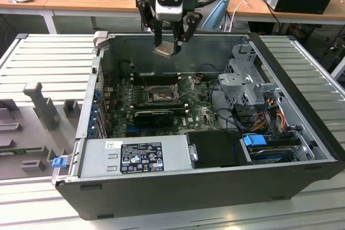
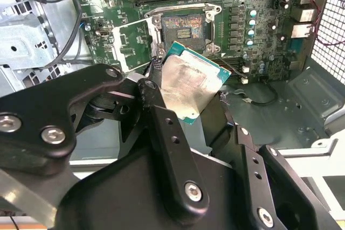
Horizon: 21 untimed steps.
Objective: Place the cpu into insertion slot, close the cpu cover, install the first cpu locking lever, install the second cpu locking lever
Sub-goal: 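Place the cpu into insertion slot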
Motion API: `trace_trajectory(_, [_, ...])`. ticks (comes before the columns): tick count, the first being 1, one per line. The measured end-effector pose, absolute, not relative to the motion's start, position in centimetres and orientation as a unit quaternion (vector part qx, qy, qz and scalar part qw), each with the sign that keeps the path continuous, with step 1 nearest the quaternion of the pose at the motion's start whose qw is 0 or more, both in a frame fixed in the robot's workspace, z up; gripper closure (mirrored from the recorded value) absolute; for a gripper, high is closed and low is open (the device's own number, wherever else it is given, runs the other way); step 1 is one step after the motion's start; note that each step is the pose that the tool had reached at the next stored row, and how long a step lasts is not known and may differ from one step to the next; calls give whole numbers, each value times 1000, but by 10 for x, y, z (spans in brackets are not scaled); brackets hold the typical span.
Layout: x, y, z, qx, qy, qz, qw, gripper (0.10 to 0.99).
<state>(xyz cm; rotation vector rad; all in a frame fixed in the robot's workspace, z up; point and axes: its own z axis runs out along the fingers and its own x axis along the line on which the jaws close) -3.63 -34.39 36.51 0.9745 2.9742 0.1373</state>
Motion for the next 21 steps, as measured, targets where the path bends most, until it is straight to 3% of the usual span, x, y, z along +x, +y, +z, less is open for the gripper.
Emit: trace_trajectory(21, [-36, -344, 364, 359, 932, 44, 7, 557])
